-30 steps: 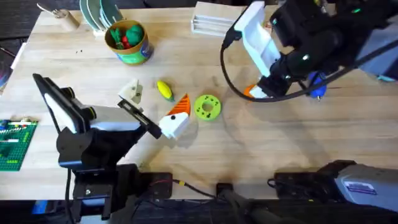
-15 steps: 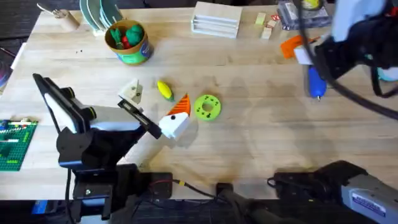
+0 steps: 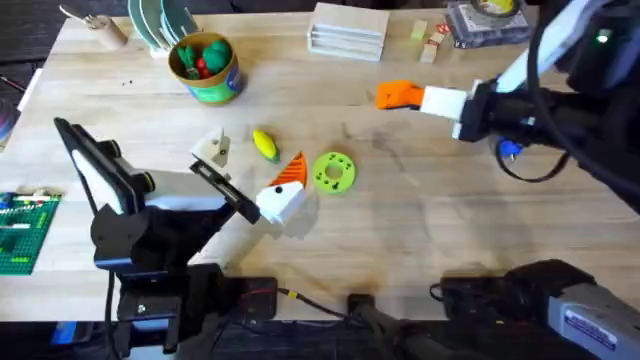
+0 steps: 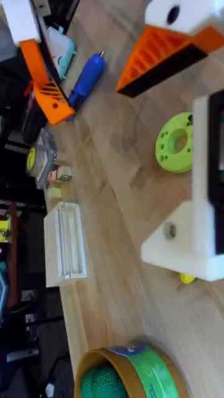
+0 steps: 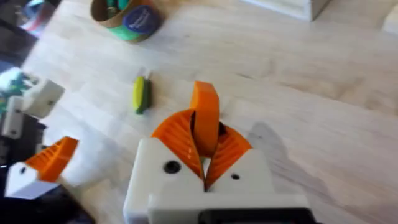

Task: Pick up the gripper from the table and insert it into the empty holder that is missing its gripper. Then pick up a screw, insert it into the mounting hole, and use the screwdriver to tighten it. Finally, clean up the table by picking up the vegetable and placing it into the bucket.

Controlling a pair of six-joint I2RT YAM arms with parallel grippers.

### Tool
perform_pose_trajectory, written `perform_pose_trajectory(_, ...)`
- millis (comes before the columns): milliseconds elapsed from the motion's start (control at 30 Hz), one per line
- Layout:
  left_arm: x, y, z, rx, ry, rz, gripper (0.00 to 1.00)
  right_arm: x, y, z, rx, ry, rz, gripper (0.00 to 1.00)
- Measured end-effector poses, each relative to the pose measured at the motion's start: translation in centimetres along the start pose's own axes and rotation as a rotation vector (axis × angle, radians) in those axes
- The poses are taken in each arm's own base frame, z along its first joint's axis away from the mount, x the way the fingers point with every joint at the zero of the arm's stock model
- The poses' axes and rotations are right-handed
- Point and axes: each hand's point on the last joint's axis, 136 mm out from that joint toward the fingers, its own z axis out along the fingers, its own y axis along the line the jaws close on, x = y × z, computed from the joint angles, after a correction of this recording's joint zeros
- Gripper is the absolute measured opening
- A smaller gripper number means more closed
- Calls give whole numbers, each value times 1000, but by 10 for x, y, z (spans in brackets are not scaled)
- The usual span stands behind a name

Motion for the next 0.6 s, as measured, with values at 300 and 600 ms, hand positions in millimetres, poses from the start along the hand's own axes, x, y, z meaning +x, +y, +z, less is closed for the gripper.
perform_pose_trajectory(300, 6, -32, -3, 186, 31, -13, 993, 37, 26, 55, -372, 273, 382, 9)
perform_pose_trajectory(600, 10, -59, -11, 355, 47, 9, 993, 57, 73, 83, -621, 418, 434, 9)
